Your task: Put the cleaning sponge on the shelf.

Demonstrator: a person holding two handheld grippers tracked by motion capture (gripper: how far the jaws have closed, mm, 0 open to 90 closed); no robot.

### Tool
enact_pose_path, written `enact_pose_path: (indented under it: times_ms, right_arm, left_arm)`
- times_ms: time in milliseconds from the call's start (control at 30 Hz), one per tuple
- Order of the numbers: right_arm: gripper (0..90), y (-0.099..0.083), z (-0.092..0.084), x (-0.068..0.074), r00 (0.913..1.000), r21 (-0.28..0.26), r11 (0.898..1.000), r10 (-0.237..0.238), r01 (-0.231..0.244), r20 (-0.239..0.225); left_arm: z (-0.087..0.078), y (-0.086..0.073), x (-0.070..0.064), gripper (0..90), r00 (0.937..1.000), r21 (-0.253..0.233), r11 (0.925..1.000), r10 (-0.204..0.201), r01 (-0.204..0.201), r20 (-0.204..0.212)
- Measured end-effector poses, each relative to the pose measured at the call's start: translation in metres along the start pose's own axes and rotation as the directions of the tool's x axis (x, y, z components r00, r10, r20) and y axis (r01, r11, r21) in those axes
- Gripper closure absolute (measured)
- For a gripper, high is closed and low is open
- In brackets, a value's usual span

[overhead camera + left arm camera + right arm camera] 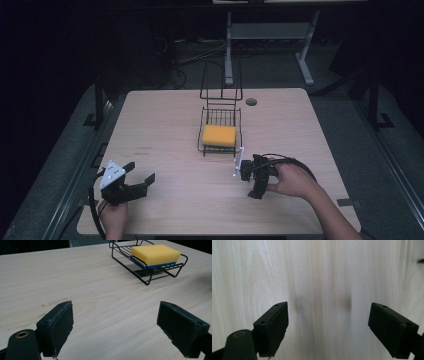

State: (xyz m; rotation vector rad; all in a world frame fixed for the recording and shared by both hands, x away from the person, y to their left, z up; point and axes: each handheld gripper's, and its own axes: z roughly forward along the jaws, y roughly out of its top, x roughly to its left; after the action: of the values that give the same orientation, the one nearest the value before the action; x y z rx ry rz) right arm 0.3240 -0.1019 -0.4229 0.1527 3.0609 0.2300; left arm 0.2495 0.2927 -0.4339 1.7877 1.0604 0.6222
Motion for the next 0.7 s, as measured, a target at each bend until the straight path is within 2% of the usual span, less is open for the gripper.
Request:
enact_pose_path:
  times_ms: [400, 500, 700]
  right_arm:
    - [16.2, -0.016, -0.002, 0.006, 0.9998, -0.008, 1.000, 0.015, -0.015, 0.010]
    - [16.3, -0.021, -0.001, 0.008, 0.9993, -0.015, 0.999, 0.038, -0.038, -0.002]
    - [16.3, -0.029, -0.001, 0.016, 0.9988, -0.034, 0.998, 0.048, -0.048, 0.006]
  left_arm:
    - [0.000, 0.000, -0.001, 13.0, 1.0000, 0.000, 1.0000, 0.000, 0.000, 0.003]
    - [0.001, 0.000, -0.001, 12.9, 1.0000, 0.002, 1.0000, 0.002, -0.002, 0.003]
    - [0.001, 0.000, -0.001, 12.9, 1.0000, 0.003, 1.0000, 0.003, -0.003, 0.001]
